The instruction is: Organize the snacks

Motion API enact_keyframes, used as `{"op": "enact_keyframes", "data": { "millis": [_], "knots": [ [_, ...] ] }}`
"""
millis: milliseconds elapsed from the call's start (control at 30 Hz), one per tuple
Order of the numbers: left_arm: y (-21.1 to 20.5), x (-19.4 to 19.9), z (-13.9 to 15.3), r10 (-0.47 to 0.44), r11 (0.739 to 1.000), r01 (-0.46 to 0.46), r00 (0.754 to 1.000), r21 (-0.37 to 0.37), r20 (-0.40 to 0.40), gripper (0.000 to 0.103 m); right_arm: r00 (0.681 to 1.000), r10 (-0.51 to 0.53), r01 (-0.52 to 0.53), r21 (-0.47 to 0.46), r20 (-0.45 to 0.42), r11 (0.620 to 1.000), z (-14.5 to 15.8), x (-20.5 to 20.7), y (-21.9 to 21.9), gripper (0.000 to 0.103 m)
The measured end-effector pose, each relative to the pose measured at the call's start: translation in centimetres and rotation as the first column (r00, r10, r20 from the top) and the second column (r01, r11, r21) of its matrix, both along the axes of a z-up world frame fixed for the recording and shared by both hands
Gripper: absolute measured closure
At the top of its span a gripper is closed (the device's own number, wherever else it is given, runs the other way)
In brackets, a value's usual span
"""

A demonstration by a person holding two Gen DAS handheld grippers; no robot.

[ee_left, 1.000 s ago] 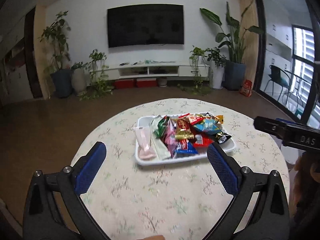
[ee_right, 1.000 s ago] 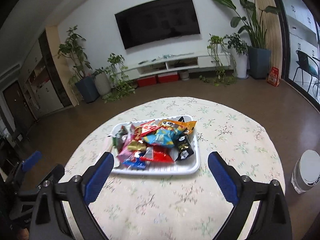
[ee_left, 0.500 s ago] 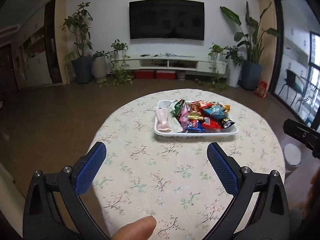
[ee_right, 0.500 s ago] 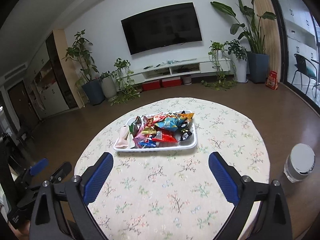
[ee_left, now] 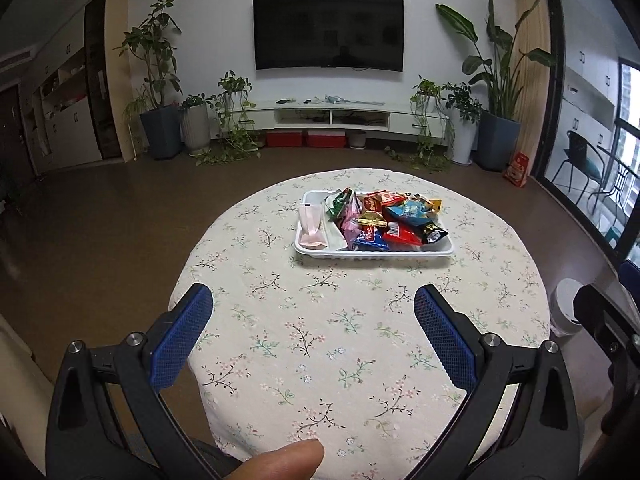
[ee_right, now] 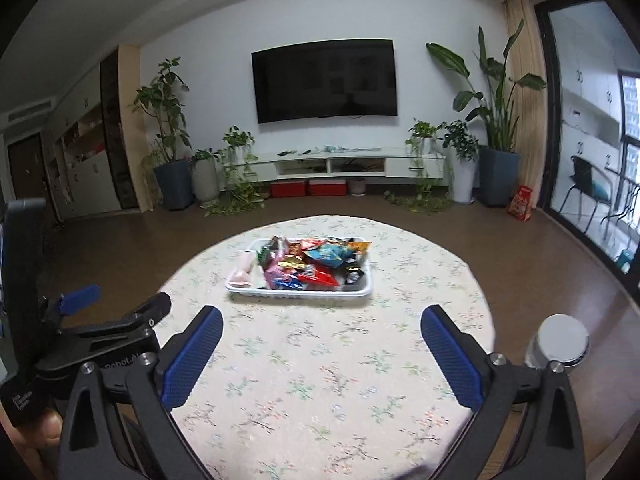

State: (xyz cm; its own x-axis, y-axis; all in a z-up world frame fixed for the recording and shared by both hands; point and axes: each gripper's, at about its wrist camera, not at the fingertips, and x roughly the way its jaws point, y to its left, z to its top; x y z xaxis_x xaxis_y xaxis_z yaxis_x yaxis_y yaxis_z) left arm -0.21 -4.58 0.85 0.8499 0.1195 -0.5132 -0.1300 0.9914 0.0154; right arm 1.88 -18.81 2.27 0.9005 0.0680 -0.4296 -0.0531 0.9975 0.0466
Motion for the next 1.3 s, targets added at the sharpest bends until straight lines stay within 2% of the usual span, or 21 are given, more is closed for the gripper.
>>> {"op": "enact_keyframes", "data": {
  "millis": [200, 600, 1300],
  "knots": [
    [-0.4, 0.0, 0.0, -0.019, 1.000, 0.019, 1.000, -0.019, -0.014, 0.001, 0.999, -0.032, 0.032, -0.021, -0.029, 0.999, -0.2, -0.3, -0.2, 0.001],
    [-0.4, 0.6, -0.3, -0.039, 0.999, 0.038, 0.999, -0.022, -0.032, 0.001, 0.997, -0.031, 0.029, -0.018, -0.068, 0.999, -0.8, 0.0, 0.0, 0.001],
    [0.1, 0.7, -0.5, -0.047, 0.998, 0.045, 0.998, -0.037, -0.036, 0.001, 0.996, -0.030, 0.028, -0.025, -0.089, 0.999, -1.3, 0.0, 0.1, 0.001]
  ]
}}
